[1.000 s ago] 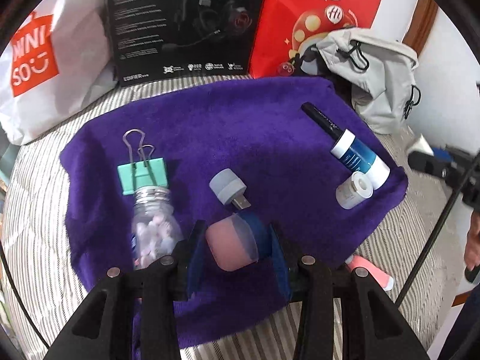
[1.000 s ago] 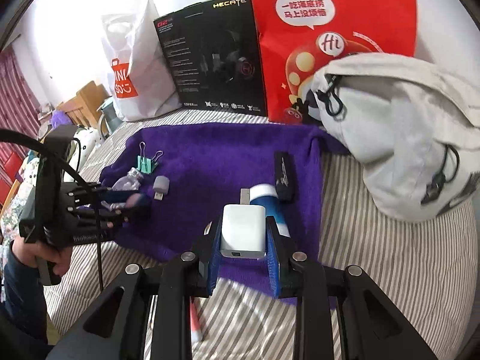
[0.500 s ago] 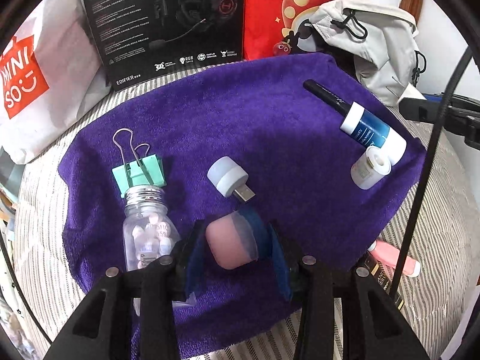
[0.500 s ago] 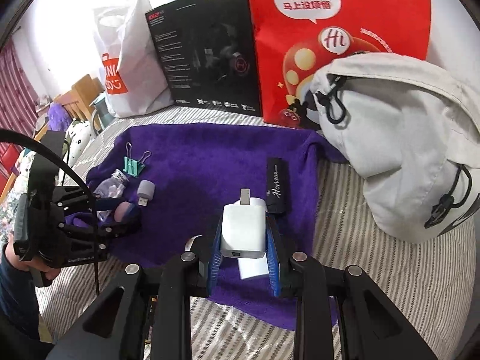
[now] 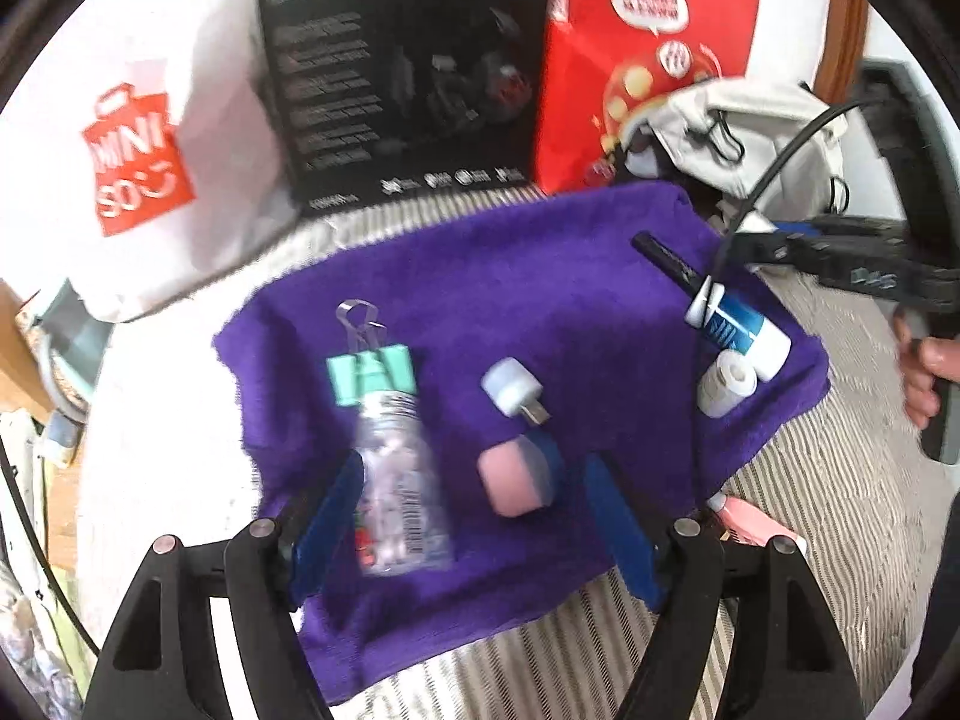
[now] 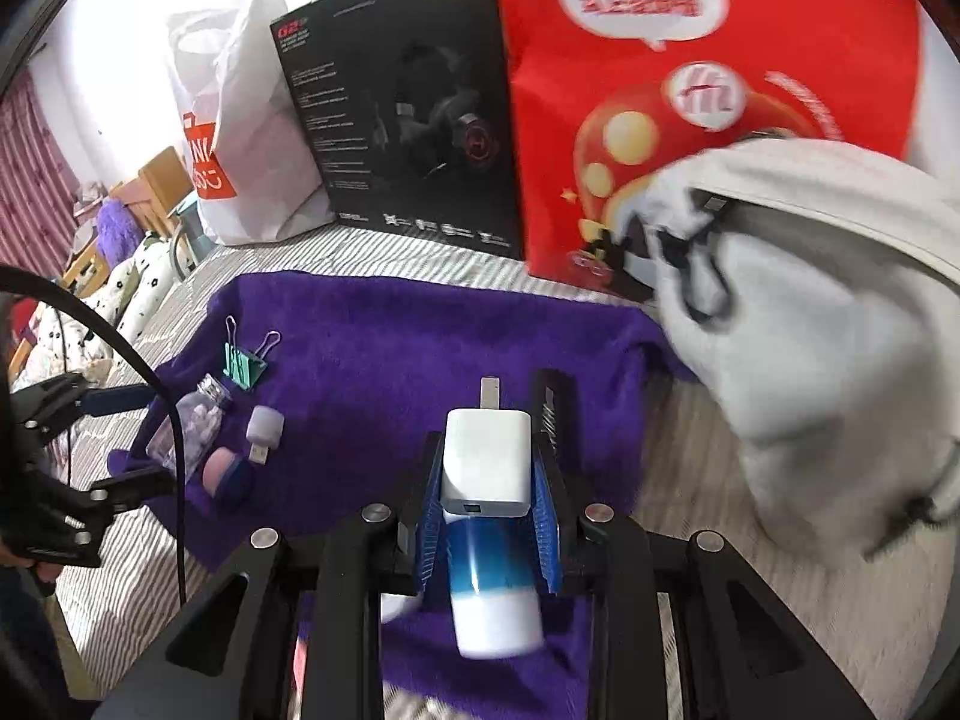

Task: Organize rigid objects
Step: 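Set the container on the towel with the left gripper while the right gripper sets the charger there, then open both grippers and move them back toward the remaining items on the bed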

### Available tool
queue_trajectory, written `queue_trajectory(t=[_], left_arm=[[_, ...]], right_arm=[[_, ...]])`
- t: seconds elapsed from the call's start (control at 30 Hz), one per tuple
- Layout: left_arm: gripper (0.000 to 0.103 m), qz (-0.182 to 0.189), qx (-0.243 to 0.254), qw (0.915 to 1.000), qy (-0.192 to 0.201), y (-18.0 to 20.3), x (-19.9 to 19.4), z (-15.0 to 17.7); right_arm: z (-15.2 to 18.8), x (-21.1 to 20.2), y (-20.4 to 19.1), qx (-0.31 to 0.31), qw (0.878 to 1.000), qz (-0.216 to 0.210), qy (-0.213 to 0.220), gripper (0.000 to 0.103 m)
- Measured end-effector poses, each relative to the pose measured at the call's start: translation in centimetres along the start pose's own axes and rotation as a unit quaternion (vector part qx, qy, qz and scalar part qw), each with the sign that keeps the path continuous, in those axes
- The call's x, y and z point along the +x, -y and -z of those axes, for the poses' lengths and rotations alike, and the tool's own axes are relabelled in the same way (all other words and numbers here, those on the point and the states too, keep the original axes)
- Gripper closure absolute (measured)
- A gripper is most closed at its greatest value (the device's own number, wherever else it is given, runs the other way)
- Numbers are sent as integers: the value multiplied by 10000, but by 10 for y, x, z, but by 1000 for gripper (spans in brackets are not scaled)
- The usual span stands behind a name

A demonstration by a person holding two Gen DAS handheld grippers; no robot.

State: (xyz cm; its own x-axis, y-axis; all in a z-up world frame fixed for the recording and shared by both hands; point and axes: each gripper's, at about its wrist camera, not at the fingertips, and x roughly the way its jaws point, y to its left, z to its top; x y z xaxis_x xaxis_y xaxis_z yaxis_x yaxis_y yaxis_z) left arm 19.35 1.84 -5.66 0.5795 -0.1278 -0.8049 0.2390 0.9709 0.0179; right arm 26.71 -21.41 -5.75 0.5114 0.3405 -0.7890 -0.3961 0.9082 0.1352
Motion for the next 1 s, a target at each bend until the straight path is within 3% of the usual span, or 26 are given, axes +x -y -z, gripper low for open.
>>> queue_trajectory(t=[0.3, 0.53, 0.6, 0.67, 0.73, 0.83, 1.0], left_arm=[[27, -89, -359, 9992, 162, -28, -21, 7], [27, 9, -678, 9977, 92, -44, -24, 21], [27, 29, -731, 9973, 99, -47, -25, 24], [27, 59, -788, 9968, 112, -49, -26, 27], [27, 114, -837, 9963, 143, -51, -29, 32], [27, 152, -905, 9955, 227, -53, -35, 38], [27, 69, -893, 9955, 297, -50, -46, 45]], right_arm=[[-24, 61, -12, -83, 9992, 104, -366, 76], [-21, 87, -19, -207, 9970, 334, -664, 76], [-19, 87, -22, -306, 9967, 366, -659, 71], [-19, 89, -26, -359, 9966, 208, -713, 50], [-19, 89, -32, -472, 9957, 172, -778, 42], [-17, 84, -40, -692, 9931, 582, -748, 42], [-6, 28, -42, -520, 9952, 766, -324, 41]])
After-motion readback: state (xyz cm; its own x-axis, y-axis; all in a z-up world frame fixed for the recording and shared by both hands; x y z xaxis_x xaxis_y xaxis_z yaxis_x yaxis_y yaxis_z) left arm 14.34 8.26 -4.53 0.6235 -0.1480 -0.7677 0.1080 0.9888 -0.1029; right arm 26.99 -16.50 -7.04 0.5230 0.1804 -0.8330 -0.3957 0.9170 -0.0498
